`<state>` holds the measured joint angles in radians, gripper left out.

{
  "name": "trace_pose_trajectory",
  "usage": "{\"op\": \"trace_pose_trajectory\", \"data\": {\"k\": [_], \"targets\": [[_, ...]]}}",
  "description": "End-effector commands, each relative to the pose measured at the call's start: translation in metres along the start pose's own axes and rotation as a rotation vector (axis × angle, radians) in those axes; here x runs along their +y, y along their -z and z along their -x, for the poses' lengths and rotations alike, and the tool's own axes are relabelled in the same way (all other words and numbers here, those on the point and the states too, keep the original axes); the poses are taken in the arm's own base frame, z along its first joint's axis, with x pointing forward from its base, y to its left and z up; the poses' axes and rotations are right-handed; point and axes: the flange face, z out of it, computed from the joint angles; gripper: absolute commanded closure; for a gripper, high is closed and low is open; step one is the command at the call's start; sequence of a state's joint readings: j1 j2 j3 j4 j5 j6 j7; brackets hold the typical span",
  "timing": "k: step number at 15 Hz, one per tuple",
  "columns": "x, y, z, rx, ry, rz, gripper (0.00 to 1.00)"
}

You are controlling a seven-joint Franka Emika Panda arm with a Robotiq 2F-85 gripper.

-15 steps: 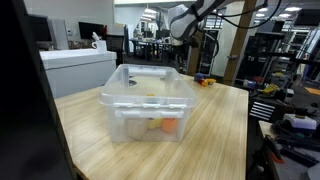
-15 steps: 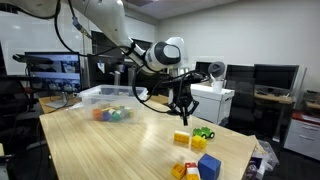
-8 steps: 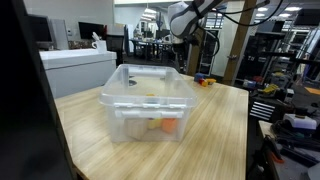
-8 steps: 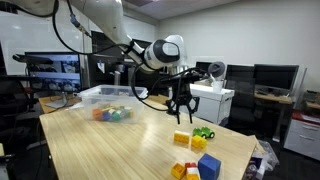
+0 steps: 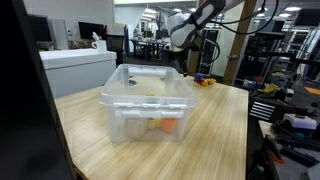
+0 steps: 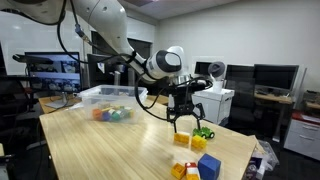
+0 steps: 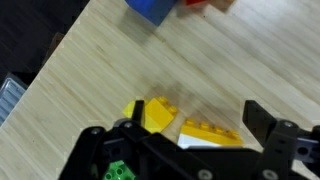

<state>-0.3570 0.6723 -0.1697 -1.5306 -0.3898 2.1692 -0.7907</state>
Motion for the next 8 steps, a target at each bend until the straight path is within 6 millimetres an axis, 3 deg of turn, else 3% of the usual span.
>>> {"op": "trace_pose_trajectory", "data": {"k": [1,6,8], "targets": [[0.0069,0.0045,-0.0069,-0.002,0.147,0.052,0.0],[-0.0024,0.0048,-0.01,0.009,0.36,-0.001,0.0],[-0.0024,0.0096,-0.0109,0.014,0.282,-0.021,0.0]]}}
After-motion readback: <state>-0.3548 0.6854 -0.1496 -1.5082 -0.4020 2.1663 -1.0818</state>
